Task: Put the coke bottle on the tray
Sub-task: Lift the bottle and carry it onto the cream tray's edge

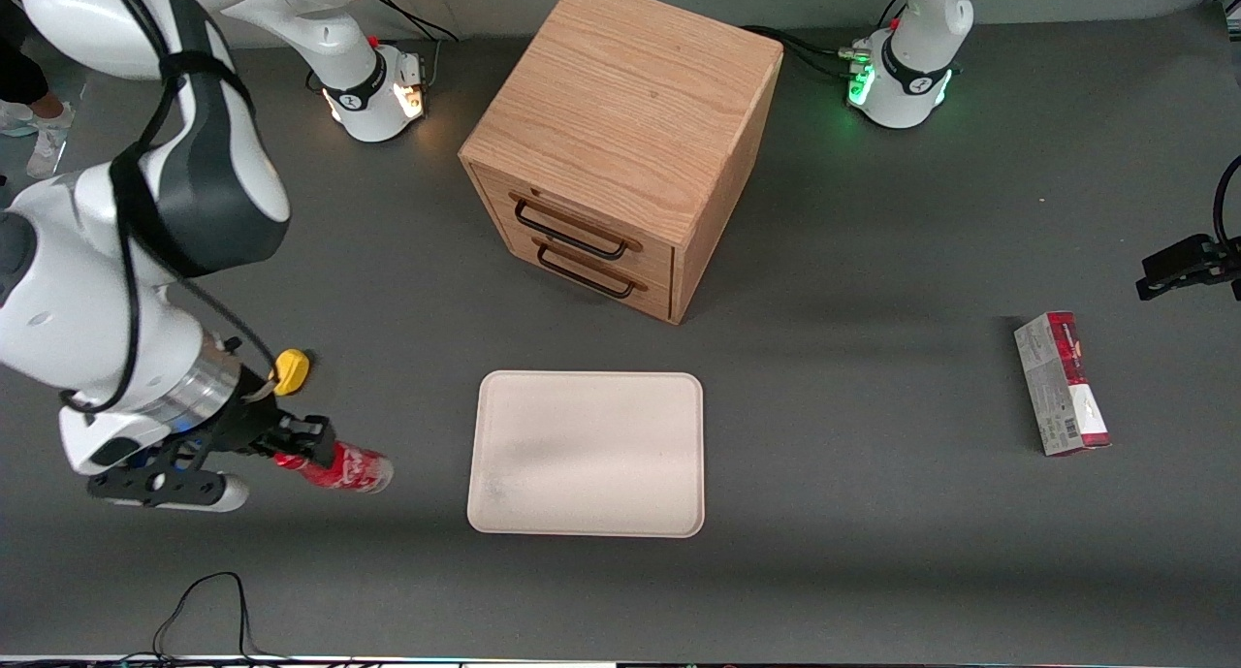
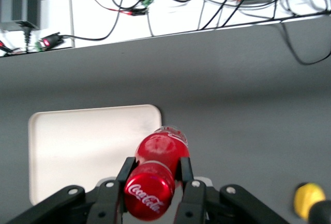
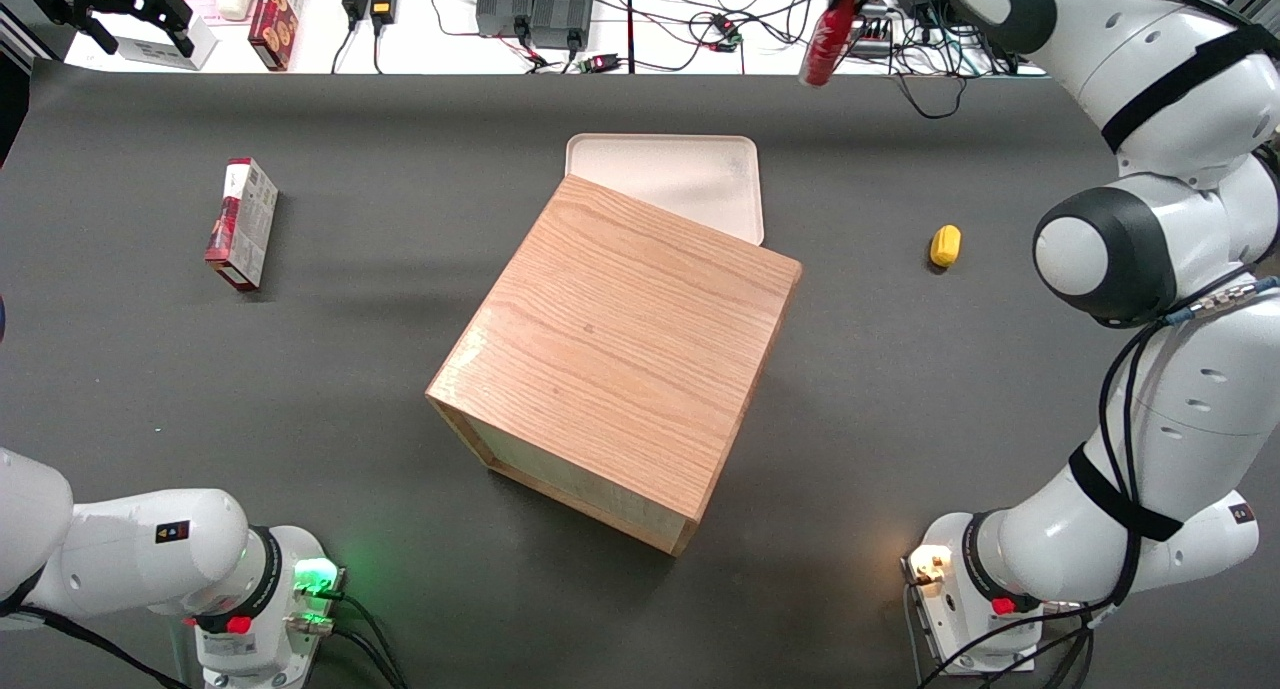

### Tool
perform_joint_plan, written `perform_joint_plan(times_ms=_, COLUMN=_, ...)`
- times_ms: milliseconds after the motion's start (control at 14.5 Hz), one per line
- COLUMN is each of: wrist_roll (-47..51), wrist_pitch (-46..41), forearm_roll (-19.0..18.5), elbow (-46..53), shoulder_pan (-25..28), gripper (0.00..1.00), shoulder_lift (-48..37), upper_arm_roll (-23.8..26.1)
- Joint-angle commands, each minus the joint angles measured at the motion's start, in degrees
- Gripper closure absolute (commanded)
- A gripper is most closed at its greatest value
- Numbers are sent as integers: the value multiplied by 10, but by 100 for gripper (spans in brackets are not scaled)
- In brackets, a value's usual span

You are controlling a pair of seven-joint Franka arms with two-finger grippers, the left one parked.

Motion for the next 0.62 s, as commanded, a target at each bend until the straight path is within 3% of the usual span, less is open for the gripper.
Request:
perform_joint_plan(times_ms=0, wrist_roll=58, wrist_pitch=13, forearm_roll=-52, elbow=-12, shoulder_pan=10, gripper=100, shoulder_lift=9, upper_arm_roll=39)
perform_joint_plan(times_ms=207, wrist_roll=73, wrist_pitch=87, forearm_roll=-58, elbow=-62, shoulder_pan=22, gripper=100, shoulder_lift=26, upper_arm_roll=46)
perform_joint_plan(times_ms=552, wrist_roll=77, wrist_pitch=198, forearm_roll=-112, elbow=-136, shoulder_pan=33, gripper=100, shoulder_lift=78, upper_arm_roll=47)
